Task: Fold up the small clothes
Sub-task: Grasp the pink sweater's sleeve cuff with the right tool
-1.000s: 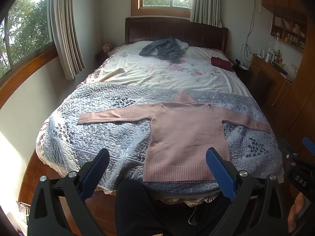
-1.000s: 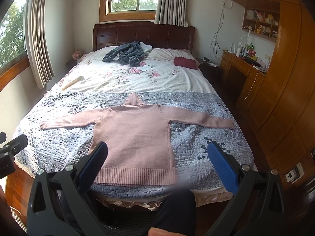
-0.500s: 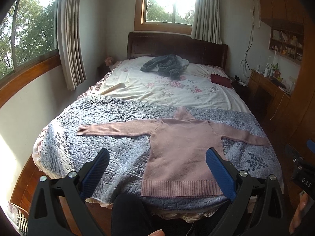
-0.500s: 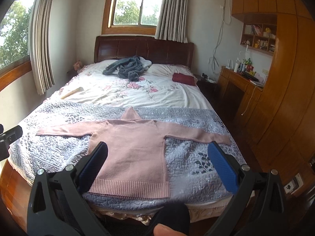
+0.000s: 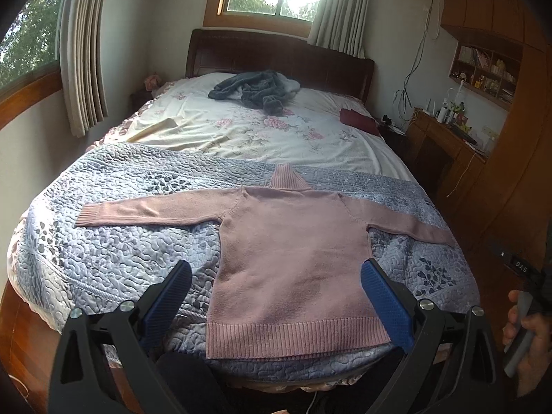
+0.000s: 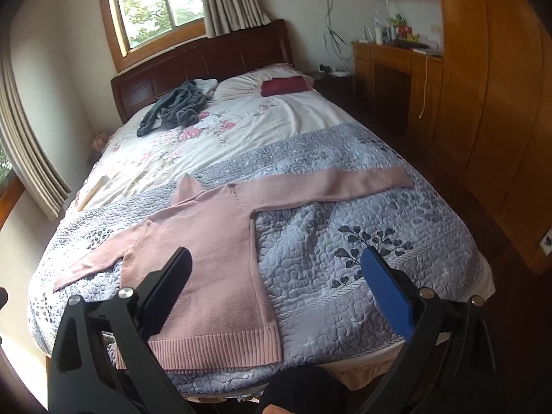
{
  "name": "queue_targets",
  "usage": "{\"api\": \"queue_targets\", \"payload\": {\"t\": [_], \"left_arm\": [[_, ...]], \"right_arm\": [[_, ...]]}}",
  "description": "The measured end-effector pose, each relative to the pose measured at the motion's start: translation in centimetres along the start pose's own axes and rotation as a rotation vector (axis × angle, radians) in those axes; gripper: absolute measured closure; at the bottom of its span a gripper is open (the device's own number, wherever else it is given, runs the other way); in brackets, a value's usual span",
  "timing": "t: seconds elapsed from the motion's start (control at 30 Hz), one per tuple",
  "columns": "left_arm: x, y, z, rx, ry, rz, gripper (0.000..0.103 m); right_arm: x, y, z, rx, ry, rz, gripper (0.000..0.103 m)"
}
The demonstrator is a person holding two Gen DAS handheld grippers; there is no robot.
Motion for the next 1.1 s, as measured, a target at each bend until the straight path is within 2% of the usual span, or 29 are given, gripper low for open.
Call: {"api": "queue_targets", "payload": {"t": [0.07,0.13,0.2,0.3,0.4,0.53,0.63,0.73,0.83,0.93,1.1], "left_arm": [[-1.9,0.8,-0.1,0.015,0.014,-0.017,0.004],[-3.8,1.5,-0.2,0.010,0.027,-0.063,0.004],[-6.0,2.0,-0.2,0.008,0.055,-0.079,0.004],[-8.5,2.3,-0.4,0.025,0.086,-0.056,0.004],[-10.4,2.3,-1.2,0.055,0.067,-0.012,0.004],[-13.4,1.9,-2.2,0.095,0.029,0.025,0.004],[-16.2,1.7,-2.5,0.145,0.032,0.054,0.004],[-18.9,1.4,-2.3,0.175,0.055,0.080,0.004],[-21.0,1.4,-1.9,0.192,0.081,0.091,0.004],[-22.6,2.0,-1.3,0.206,0.106,0.085,0.004],[-23.8,3.8,-0.6,0.255,0.134,0.076,0.004]], "right_arm": [[-4.0,-2.0,0.1,-0.062,0.086,-0.010,0.041],[-8.0,-4.5,0.3,-0.150,0.161,-0.019,0.045],[-11.9,-7.0,0.4,-0.263,0.231,-0.052,0.055],[-17.8,-10.9,0.2,-0.448,0.298,-0.107,0.060],[-23.5,-15.0,-0.6,-0.650,0.330,-0.182,0.061],[-30.3,-20.9,-2.9,-0.896,0.299,-0.247,0.062],[-34.9,-24.3,-4.6,-1.033,0.279,-0.289,0.067],[-38.6,-26.6,-5.6,-1.117,0.274,-0.282,0.067],[-41.7,-28.3,-5.7,-1.173,0.290,-0.233,0.067],[-43.7,-28.8,-5.6,-1.170,0.316,-0.177,0.067],[-45.6,-29.0,-6.4,-1.172,0.307,-0.145,0.069]]}}
Point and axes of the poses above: each gripper's, at about its wrist camera, not at the fingertips, and x roughly against the way its jaws point, y to its left, z to its underside, the point moved 5 cm from there along -x, roughly the way its jaws point, and after that the axes turned 11 degrees about z, right-handed, at the moved point
